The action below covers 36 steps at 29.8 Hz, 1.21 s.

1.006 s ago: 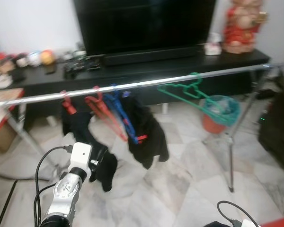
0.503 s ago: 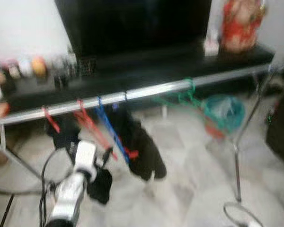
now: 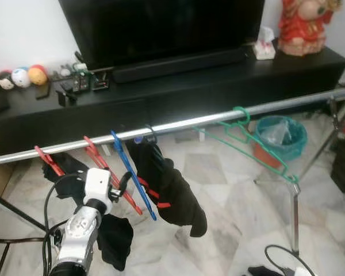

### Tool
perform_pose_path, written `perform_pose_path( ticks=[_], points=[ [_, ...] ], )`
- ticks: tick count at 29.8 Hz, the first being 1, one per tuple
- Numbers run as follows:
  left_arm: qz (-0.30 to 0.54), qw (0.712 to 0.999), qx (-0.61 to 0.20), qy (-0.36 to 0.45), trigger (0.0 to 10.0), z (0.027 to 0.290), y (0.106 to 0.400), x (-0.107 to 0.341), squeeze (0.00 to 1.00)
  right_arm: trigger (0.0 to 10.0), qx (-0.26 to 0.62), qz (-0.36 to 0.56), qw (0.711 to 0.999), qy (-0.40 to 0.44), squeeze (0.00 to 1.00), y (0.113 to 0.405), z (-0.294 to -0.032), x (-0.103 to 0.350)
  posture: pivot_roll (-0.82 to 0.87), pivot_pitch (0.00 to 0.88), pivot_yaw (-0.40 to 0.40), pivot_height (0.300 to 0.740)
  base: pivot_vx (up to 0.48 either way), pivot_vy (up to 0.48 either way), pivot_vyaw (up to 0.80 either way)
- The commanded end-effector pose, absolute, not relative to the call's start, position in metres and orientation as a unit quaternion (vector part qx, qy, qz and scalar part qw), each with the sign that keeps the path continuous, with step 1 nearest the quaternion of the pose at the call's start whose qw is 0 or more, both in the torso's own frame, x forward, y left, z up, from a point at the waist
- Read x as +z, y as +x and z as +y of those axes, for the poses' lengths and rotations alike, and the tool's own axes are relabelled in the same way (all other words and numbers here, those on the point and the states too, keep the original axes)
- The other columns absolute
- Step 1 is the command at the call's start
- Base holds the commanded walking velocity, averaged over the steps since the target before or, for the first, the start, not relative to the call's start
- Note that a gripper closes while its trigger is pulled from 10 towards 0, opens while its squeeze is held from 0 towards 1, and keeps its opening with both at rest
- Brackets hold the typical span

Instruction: Hang hanger

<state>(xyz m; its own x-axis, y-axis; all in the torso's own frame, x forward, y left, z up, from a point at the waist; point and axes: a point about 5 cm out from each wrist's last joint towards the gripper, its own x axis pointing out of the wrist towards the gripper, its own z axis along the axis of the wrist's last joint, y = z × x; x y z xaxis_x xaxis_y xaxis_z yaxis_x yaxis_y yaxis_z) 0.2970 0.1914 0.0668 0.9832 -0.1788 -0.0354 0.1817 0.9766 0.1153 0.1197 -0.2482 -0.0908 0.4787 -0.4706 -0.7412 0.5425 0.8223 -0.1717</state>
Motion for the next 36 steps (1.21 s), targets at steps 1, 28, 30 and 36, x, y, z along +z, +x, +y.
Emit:
perform_pose_path(
  ticks=[1, 28, 30, 36],
  points=[
    [0.029, 0.996, -0.066, 0.057, 10.0, 0.205, 0.291, 0.060, 0.00, 10.0, -0.284, 0.411, 0.865, 0.047, 0.00, 0.125, -0.240, -0.091, 0.01, 0.025, 0.087, 0.740, 0.000, 0.000, 0.80],
    [0.121, 0.988, -0.074, 0.053, 10.0, 0.204, 0.289, 0.025, 0.00, 10.0, -0.276, 0.391, 0.877, 0.037, 0.00, 0.141, -0.247, -0.083, -0.02, 0.000, 0.048, 0.740, 0.000, 0.000, 0.12],
    [0.130, 0.988, -0.063, 0.051, 10.0, 0.207, 0.286, 0.021, 0.00, 10.0, -0.271, 0.388, 0.881, 0.029, 0.00, 0.144, -0.251, -0.081, -0.03, 0.000, 0.030, 0.740, 0.000, 0.000, 0.00],
    [0.132, 0.990, -0.034, 0.034, 10.0, 0.204, 0.281, 0.014, 0.00, 10.0, -0.261, 0.373, 0.890, 0.003, 0.00, 0.155, -0.271, -0.071, -0.01, 0.000, -0.032, 0.740, 0.000, 0.000, 0.00]
  ],
)
